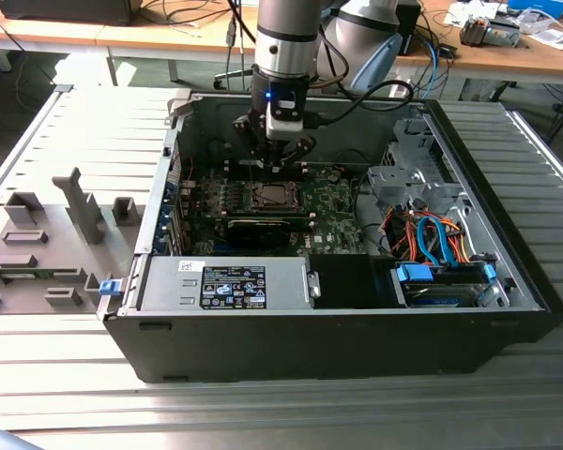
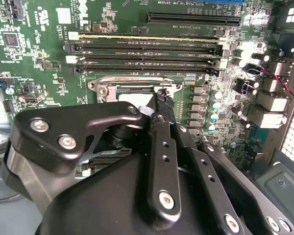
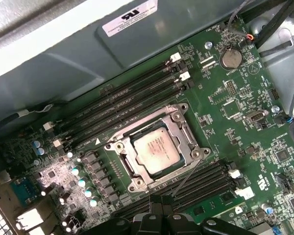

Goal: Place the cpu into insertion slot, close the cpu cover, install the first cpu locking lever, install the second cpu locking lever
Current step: 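Install the first cpu locking lever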

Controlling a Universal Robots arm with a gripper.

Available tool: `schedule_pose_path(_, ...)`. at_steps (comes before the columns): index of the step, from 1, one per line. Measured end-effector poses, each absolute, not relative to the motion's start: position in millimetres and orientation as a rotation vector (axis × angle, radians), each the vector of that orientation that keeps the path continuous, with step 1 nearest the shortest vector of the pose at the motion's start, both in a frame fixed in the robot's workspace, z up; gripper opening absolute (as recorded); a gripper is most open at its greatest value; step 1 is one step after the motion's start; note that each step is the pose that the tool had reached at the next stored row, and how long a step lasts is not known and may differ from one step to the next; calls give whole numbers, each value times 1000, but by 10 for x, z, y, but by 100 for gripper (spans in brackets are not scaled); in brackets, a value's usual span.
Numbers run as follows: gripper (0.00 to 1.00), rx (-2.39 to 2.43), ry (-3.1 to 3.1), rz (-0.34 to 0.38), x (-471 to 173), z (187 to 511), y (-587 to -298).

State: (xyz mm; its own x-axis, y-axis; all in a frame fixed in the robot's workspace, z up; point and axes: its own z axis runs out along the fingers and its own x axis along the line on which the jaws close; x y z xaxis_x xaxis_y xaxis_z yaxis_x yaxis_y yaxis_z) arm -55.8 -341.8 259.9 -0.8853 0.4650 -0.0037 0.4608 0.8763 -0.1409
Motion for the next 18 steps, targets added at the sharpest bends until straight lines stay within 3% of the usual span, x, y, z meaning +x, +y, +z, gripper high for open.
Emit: schedule_pose_path(18,11,-838,-2986,234,-558,2599,-3418)
